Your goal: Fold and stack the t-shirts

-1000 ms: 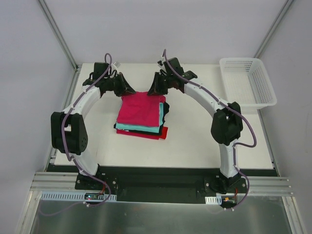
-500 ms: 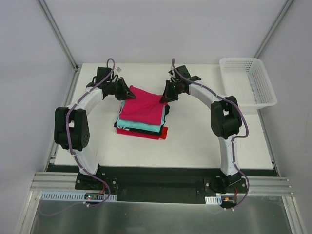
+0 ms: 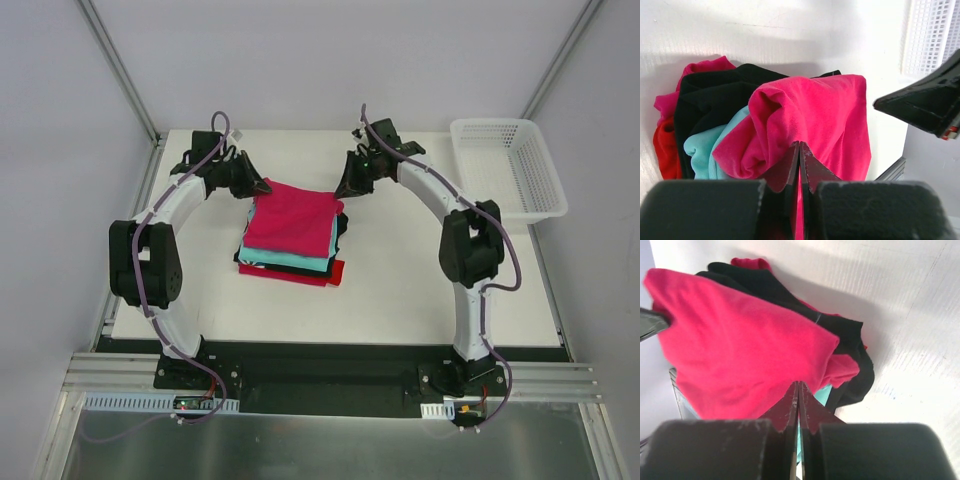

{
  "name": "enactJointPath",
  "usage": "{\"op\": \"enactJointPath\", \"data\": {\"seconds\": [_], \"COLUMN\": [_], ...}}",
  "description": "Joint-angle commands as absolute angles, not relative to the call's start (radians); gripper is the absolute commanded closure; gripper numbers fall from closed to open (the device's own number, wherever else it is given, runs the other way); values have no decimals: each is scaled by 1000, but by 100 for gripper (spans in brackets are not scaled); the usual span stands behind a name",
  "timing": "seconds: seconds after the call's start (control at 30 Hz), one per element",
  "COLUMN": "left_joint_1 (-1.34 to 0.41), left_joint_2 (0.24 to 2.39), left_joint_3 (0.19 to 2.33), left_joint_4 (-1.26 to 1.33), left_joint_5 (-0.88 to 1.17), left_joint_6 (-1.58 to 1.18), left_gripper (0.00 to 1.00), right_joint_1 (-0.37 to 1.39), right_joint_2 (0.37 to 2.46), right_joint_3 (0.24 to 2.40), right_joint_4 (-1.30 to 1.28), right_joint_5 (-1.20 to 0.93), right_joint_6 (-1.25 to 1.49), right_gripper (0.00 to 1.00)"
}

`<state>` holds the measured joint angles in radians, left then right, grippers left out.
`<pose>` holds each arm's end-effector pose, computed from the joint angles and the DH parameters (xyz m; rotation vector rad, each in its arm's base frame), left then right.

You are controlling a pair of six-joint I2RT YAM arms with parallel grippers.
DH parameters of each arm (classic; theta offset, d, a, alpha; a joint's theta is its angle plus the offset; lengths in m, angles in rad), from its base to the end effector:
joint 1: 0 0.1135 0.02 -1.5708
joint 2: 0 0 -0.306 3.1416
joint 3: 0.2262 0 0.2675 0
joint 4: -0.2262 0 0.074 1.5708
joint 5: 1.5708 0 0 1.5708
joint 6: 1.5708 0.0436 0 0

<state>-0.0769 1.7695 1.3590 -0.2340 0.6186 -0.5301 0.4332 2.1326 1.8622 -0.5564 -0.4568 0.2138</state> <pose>0.4277 -0.0583 0.2987 -0.1545 2.2577 -1.0150 0.4701 0.2386 0.2774 -0.4885 2.4081 0.8428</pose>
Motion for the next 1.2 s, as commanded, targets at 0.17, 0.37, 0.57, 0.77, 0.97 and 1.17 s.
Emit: {"op": "enactJointPath", "data": {"seconds": [0.17, 0.37, 0.57, 0.77, 0.97, 1.17], "left_joint_1": [-86, -86, -86, -43, -6, 14], "left_joint_2": [1713, 1736, 1776, 1816, 1809, 1754], "left_joint_3": [1440, 1410, 1338, 1287, 1295, 1410], "left_joint_4": [-250, -242, -181, -183, -224, -337], "left_joint_5": [669, 652, 660, 614, 600, 569], "left_joint_6": [-560, -554, -558, -515, -486, -440], "left_gripper": [100, 100, 100, 100, 100, 100], "right_joint_1": [430, 433, 440, 442, 439, 452], "right_joint_2": [1927, 1847, 1804, 1769, 1753, 1766], "right_joint_3": [1948, 1899, 1868, 1824, 1781, 1784], "right_joint_4": [-669, -669, -664, -678, -676, -669], "right_joint_5": [-456, -472, -477, -468, -469, -482], "right_joint_6": [175, 189, 189, 166, 156, 163], "right_gripper": [89, 77, 75, 76, 76, 76]}}
